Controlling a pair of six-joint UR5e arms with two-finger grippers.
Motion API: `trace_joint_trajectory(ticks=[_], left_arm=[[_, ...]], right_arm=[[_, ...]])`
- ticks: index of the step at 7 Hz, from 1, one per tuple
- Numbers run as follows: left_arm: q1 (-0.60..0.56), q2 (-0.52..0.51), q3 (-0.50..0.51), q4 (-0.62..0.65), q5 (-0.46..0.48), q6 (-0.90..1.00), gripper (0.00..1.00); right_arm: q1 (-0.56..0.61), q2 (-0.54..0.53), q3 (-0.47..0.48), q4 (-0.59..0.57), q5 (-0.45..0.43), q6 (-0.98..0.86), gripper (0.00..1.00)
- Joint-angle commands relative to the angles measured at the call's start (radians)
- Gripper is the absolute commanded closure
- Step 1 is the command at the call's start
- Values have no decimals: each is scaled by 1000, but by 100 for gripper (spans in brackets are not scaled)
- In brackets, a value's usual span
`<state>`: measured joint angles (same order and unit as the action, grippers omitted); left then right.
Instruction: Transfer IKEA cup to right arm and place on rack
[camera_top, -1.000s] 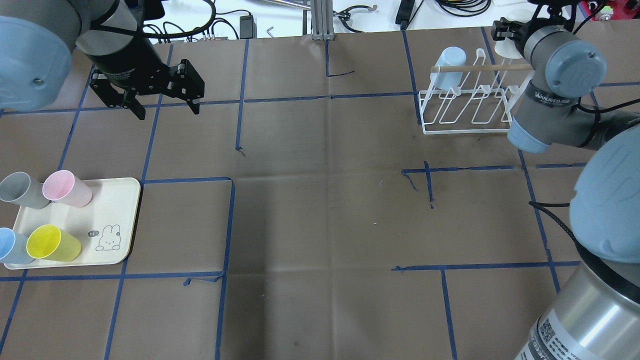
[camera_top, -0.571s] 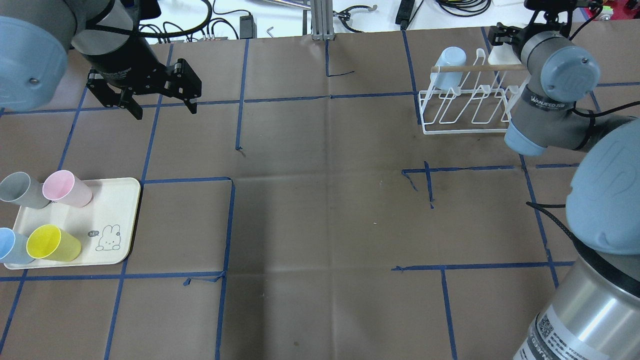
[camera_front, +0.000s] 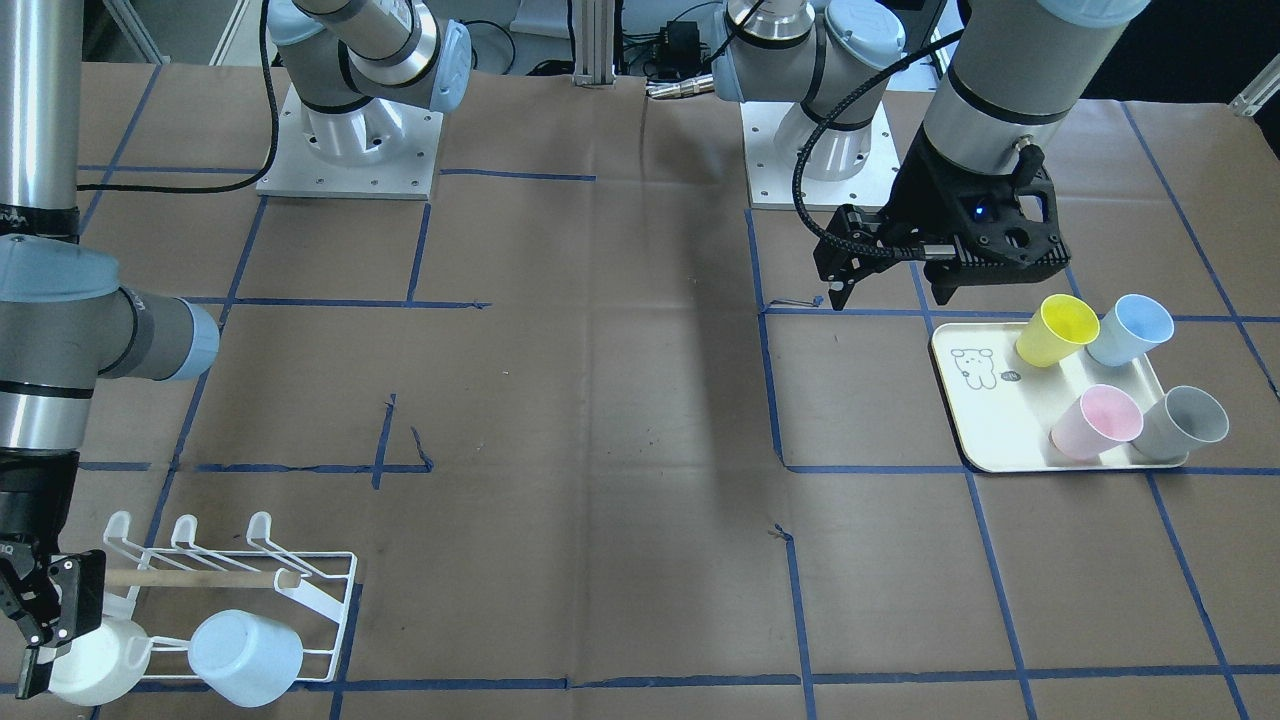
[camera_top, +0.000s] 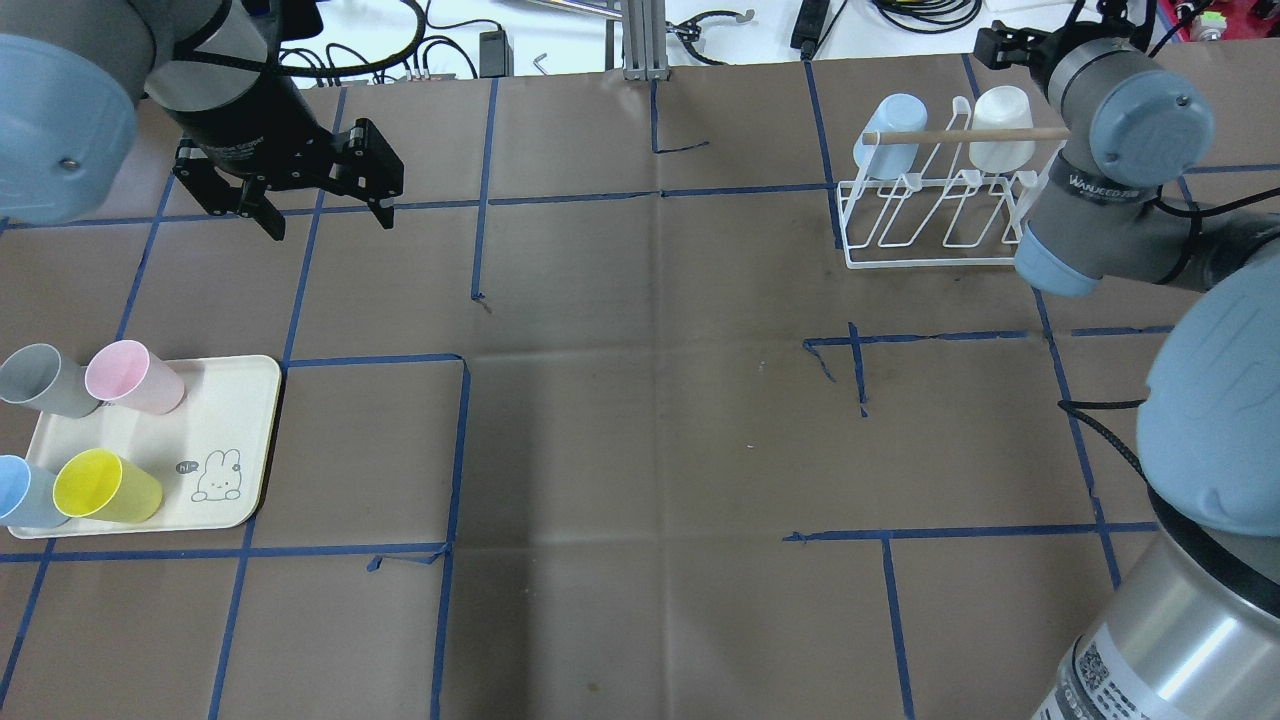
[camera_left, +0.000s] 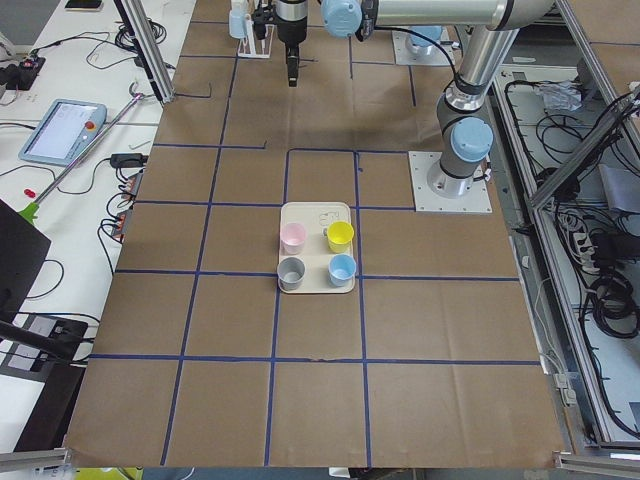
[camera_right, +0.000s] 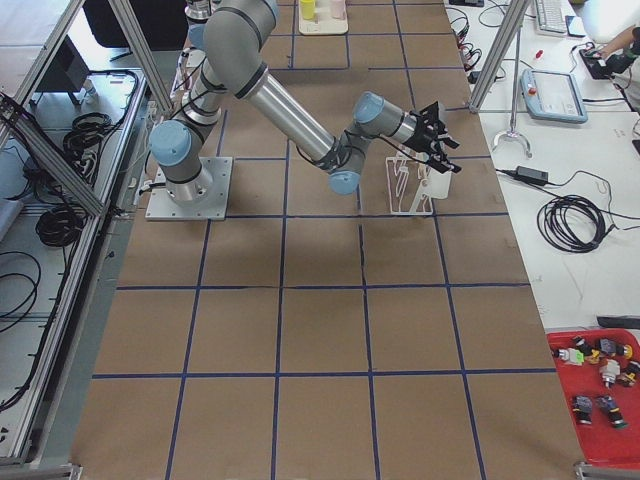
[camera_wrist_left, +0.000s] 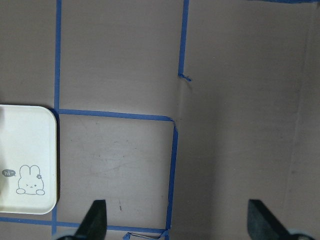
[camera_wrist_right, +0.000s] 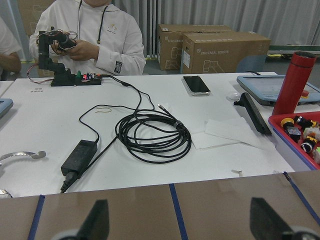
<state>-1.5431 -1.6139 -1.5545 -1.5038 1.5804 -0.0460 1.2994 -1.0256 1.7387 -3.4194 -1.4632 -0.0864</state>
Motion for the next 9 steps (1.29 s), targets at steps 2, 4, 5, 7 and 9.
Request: trace_joint_trajectory(ticks=[2, 4, 5, 7, 9], left_arm=[[0, 0, -2, 0, 1, -1, 0], [0, 0, -3, -1, -2, -2, 0], [-2, 2, -3, -1, -2, -2, 0], [-2, 0, -3, -1, 0, -2, 0], [-5, 0, -3, 0, 0, -2, 0]], right_arm=[[24, -161, -24, 289, -6, -9, 0], [56, -284, -34, 560, -3, -9, 0], [79, -312, -48, 712, -5, 0, 0], [151, -349, -102, 916, -34, -13, 0], [216, -392, -140, 1160, -51, 2, 0]])
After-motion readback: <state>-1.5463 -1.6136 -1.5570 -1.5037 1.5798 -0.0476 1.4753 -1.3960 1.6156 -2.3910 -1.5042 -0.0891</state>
